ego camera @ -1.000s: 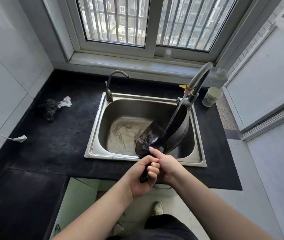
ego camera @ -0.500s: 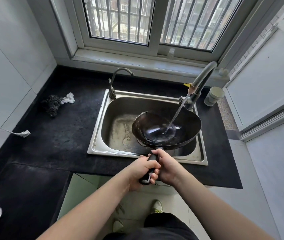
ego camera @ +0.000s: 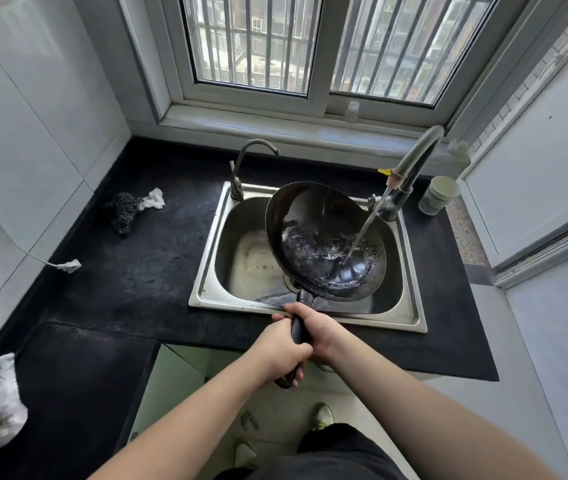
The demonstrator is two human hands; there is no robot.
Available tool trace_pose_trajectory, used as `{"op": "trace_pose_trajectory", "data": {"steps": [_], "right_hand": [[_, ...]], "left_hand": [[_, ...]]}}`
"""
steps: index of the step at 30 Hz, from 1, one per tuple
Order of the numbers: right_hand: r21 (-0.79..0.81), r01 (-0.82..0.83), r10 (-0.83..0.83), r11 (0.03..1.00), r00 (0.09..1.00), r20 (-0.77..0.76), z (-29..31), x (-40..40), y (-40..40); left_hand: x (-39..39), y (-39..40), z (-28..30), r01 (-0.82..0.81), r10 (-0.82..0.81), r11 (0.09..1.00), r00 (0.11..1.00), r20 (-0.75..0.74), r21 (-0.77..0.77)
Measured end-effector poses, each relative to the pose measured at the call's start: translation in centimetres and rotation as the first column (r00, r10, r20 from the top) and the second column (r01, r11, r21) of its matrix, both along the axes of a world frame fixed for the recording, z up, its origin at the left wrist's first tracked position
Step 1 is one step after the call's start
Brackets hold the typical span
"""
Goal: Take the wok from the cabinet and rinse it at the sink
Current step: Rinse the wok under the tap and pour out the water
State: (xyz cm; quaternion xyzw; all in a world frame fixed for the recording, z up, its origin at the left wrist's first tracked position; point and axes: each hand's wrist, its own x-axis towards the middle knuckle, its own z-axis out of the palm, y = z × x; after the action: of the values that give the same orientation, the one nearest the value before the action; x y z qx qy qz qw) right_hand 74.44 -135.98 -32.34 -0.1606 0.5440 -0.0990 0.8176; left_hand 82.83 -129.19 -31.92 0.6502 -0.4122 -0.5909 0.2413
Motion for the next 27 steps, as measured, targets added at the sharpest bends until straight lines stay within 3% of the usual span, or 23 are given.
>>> {"op": "trace_pose_trajectory", "data": {"steps": [13,19,27], "right_hand": [[-0.213,0.012,-0.021,0.977,0.999,-0.037,-4.2,0.7,1.0],[-0.373,-0.145,0.083,0.916,0.981,-0.178,-4.8,0.4,-0.2],[-0.431,-0.359,0.225,0.828,0.917,-0.331,-5.9,-0.2,-2.6]], "left_hand": [[-0.4,2.4,-5.3,-0.13,0.134,0.981,0.991,0.024,-0.142],[-1.3,1.3,-6.5,-0.188,0.204,0.959,0.978,0.054,-0.211],[-2.3,-0.5,-7.7,-0.266,0.279,0.941,0.96,0.035,-0.21]]}}
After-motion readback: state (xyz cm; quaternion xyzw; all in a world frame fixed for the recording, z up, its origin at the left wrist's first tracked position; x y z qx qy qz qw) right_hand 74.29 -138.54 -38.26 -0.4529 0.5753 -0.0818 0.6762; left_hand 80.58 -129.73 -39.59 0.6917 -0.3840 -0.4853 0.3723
